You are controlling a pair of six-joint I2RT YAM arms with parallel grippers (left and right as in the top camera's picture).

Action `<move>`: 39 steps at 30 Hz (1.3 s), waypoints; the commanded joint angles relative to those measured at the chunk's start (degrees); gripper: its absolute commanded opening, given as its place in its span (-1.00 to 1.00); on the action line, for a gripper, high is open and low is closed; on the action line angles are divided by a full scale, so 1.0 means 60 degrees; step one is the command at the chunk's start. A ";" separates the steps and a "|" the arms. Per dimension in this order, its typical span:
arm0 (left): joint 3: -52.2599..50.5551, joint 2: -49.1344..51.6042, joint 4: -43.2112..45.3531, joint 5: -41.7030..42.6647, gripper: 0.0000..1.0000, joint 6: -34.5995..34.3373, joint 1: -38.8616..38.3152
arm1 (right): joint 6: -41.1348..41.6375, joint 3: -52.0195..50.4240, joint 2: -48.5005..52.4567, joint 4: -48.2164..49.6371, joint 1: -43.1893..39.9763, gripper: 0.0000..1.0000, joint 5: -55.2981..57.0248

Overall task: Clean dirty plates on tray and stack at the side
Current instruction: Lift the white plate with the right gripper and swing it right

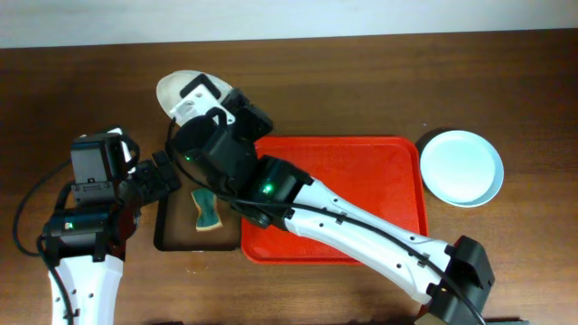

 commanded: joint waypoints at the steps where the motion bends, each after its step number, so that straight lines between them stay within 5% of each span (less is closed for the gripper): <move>1: 0.0113 -0.0047 0.0015 -0.0073 0.98 -0.0062 0.0033 | -0.1985 0.0211 -0.0055 0.0586 0.0200 -0.92 0.0481; 9: 0.0113 -0.0047 0.0018 -0.0073 0.98 -0.0058 0.0033 | -0.4328 0.0211 -0.0055 0.2291 0.0404 -0.92 0.1475; 17: 0.0113 -0.0047 0.0015 -0.0073 0.98 -0.0062 0.0033 | -0.4346 0.0211 -0.0055 0.2543 0.0692 -0.92 0.1596; 20: 0.0113 -0.0047 0.0015 -0.0073 0.98 -0.0062 0.0033 | -0.2590 0.0211 -0.0055 0.2215 0.0652 -0.92 0.2178; 25: 0.0113 -0.0047 0.0018 -0.0073 0.98 -0.0062 0.0033 | 0.3501 0.0204 -0.0055 -0.1519 0.0251 -0.92 0.1705; 26: 0.0113 -0.0047 0.0018 -0.0073 0.98 -0.0062 0.0033 | 0.5530 0.0200 -0.0055 -0.3005 -0.0022 -0.92 0.0284; 29: 0.0113 -0.0047 0.0015 -0.0073 0.98 -0.0062 0.0033 | 0.8655 0.0200 -0.0055 -0.5304 -0.1049 -0.92 -0.3679; 36: 0.0113 -0.0047 0.0015 -0.0073 0.98 -0.0062 0.0033 | 0.9092 0.0204 -0.0510 -0.7005 -0.5118 -0.92 -0.9745; 39: 0.0113 -0.0047 0.0015 -0.0073 0.99 -0.0062 0.0033 | 0.9074 0.0200 -0.0521 -0.7963 -0.6834 -0.92 -1.0615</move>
